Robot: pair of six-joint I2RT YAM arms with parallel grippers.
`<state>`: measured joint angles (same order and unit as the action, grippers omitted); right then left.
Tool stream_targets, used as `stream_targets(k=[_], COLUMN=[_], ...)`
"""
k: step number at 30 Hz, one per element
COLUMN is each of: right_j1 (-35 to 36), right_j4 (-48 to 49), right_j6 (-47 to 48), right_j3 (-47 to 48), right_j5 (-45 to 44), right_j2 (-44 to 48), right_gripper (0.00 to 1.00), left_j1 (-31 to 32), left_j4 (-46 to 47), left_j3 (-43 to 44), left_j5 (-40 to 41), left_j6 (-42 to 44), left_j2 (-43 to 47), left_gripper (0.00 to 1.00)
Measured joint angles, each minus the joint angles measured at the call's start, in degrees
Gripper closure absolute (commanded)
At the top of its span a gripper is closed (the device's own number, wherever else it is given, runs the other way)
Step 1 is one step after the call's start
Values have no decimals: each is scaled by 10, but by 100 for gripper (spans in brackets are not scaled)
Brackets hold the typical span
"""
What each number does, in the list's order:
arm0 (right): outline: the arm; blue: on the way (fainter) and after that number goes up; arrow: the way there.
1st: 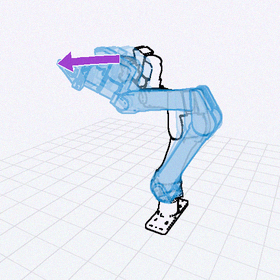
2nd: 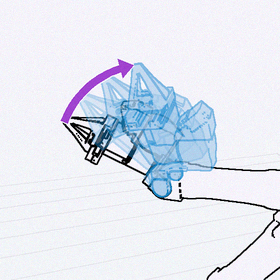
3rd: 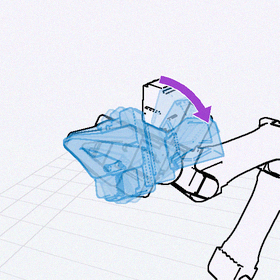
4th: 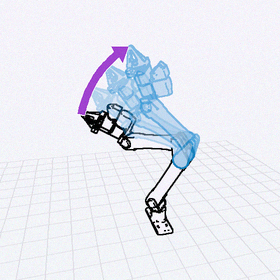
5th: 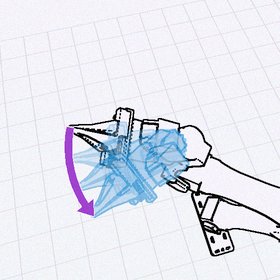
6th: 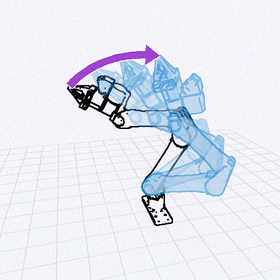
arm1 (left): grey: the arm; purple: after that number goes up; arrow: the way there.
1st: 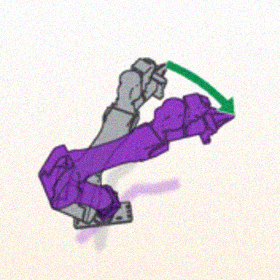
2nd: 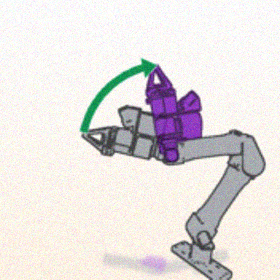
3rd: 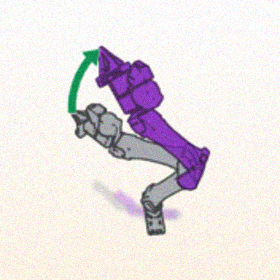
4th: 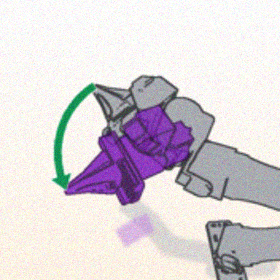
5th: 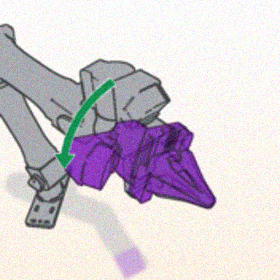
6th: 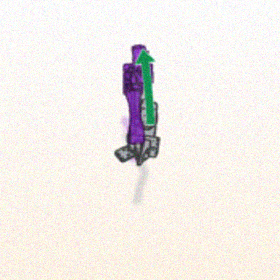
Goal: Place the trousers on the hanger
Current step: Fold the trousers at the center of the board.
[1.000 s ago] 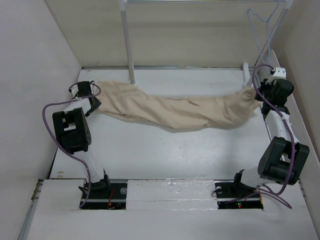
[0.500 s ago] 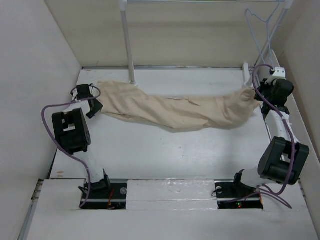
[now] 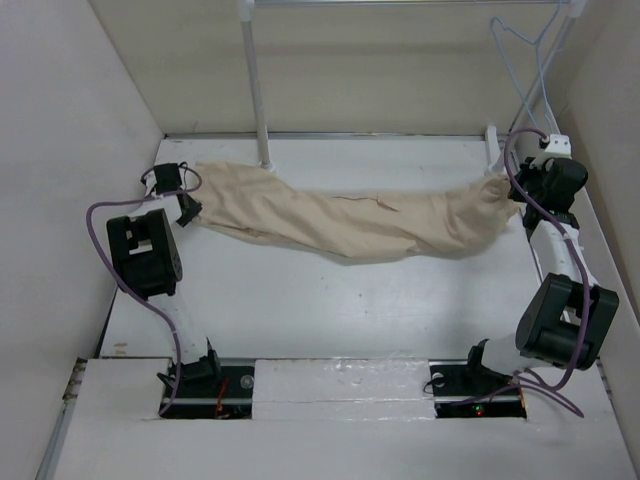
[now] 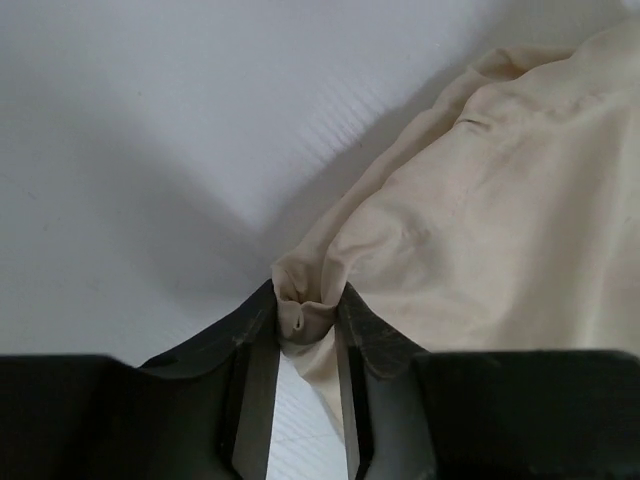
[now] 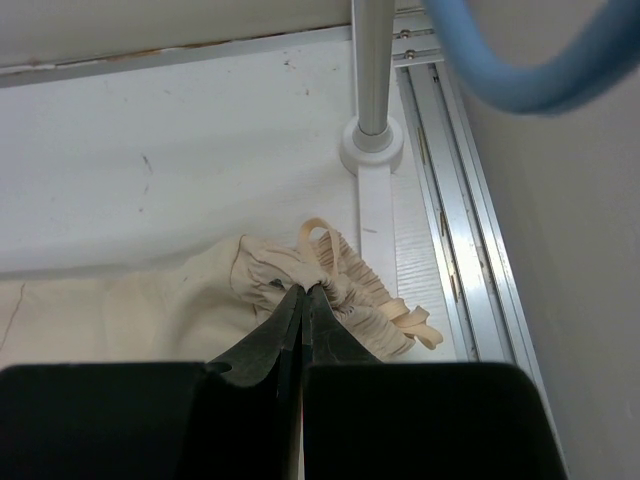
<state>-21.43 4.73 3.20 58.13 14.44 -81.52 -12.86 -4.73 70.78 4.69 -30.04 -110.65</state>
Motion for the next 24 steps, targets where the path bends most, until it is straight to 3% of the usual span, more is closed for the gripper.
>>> stream_targets(k=[2,7,16,24], right_j1=[0,0,0,1], right_j4=[0,0,0,-24], right_j6=[0,0,0,-1], right_j3=[0,0,0,4], right_j5=[1,2,2,1], right_j2=[0,0,-2,-7], right_gripper=[100,100,100,100], left_j1=[0,0,-15,-150], left_j4=[6,10,-3,-8], left_j3=[2,10,29,29], left_j5=[1,-1,-3,-21], left_j6=[0,0,18,9], left_j2=[-4,-12,-13,88], left_gripper=[89,100,100,100])
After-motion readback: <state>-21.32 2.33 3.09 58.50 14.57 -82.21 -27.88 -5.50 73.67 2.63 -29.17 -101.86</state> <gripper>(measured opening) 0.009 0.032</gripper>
